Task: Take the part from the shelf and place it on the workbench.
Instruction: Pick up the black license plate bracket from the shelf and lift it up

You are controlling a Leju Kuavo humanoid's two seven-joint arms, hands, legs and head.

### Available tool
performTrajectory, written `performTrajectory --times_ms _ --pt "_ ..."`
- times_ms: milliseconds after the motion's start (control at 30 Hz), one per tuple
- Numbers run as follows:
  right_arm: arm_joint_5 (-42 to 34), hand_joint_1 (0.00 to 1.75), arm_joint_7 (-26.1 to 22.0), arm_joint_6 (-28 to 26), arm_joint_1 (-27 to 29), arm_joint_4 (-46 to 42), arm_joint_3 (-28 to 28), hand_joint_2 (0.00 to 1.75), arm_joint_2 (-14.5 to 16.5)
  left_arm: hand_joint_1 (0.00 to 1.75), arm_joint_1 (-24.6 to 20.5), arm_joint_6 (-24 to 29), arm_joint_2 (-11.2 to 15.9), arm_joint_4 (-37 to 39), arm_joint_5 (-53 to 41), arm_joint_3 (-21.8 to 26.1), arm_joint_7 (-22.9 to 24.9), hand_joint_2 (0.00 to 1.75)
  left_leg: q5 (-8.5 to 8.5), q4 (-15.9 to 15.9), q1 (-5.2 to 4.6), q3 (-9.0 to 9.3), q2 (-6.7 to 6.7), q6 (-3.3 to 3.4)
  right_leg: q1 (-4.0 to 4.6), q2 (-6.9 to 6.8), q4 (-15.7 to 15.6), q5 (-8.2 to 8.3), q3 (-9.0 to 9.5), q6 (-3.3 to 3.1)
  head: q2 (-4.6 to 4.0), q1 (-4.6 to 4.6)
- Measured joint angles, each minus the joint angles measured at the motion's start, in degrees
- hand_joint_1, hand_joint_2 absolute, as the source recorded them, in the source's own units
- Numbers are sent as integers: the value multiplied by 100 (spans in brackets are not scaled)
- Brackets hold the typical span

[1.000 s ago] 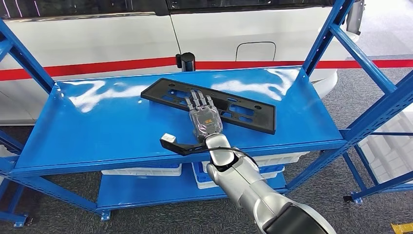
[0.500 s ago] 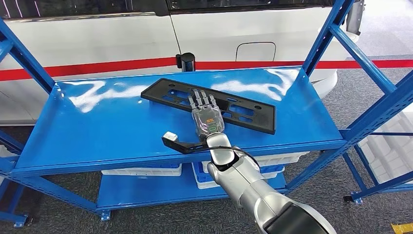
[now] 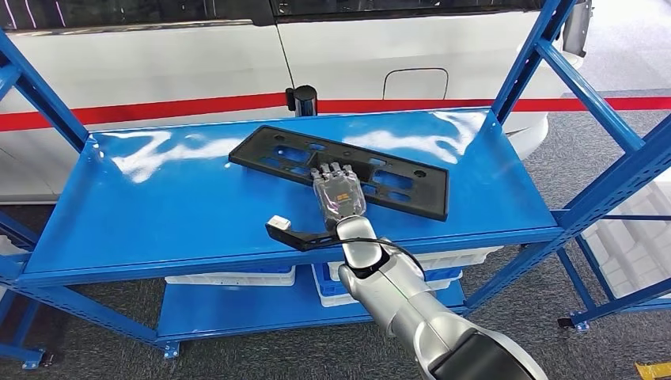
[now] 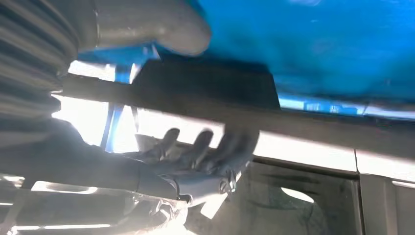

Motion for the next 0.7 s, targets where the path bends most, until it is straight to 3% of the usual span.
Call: performTrajectory --times_ms 700 --pt "317 175 181 -6 -123 1 -235 175 -92 0 66 -98 152 0 -78 76 135 0 -4 0 0 2 -1 -4 0 0 0 -1 2 0 0 0"
